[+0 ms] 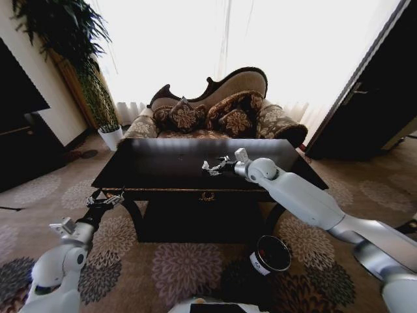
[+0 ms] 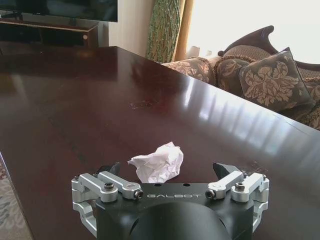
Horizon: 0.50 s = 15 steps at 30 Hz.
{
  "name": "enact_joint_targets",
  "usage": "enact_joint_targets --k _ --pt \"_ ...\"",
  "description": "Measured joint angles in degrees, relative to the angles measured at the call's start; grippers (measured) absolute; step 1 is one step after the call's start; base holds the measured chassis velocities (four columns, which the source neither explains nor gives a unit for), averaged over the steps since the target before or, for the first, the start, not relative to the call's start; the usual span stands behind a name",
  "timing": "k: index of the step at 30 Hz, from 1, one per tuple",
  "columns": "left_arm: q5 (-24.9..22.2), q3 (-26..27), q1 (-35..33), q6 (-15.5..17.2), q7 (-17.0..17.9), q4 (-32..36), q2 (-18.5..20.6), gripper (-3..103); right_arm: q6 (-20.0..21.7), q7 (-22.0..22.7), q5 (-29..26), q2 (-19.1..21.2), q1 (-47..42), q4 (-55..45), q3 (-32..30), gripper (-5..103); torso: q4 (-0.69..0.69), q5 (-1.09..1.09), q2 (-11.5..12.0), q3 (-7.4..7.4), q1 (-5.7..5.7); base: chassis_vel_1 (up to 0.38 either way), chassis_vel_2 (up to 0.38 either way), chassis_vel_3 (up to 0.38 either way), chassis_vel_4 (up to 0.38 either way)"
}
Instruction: Move to the front of the table and place the trash on the table into the trash bin.
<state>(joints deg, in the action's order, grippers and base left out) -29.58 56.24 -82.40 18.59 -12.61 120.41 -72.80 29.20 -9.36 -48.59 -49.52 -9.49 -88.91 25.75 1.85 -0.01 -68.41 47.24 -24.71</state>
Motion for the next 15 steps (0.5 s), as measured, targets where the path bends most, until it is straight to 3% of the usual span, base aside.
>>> enact_joint_targets --k 6,15 --pt "-0.1 0.6 -0.1 -0.1 0.0 -0.2 0.4 100 -1.1 0.5 0.7 -1.1 -0.5 1.3 0.3 100 0.0 0.01 0.0 0.0 0.0 0.0 0.0 0.0 0.0" --pt "-0.1 0.6 0.2 -0.2 0.0 -0.5 0.4 100 -1.7 0.7 0.6 -1.9 -0.2 2.0 0.8 64 0.0 0.0 0.0 0.0 0.0 0.0 0.0 0.0 0.0"
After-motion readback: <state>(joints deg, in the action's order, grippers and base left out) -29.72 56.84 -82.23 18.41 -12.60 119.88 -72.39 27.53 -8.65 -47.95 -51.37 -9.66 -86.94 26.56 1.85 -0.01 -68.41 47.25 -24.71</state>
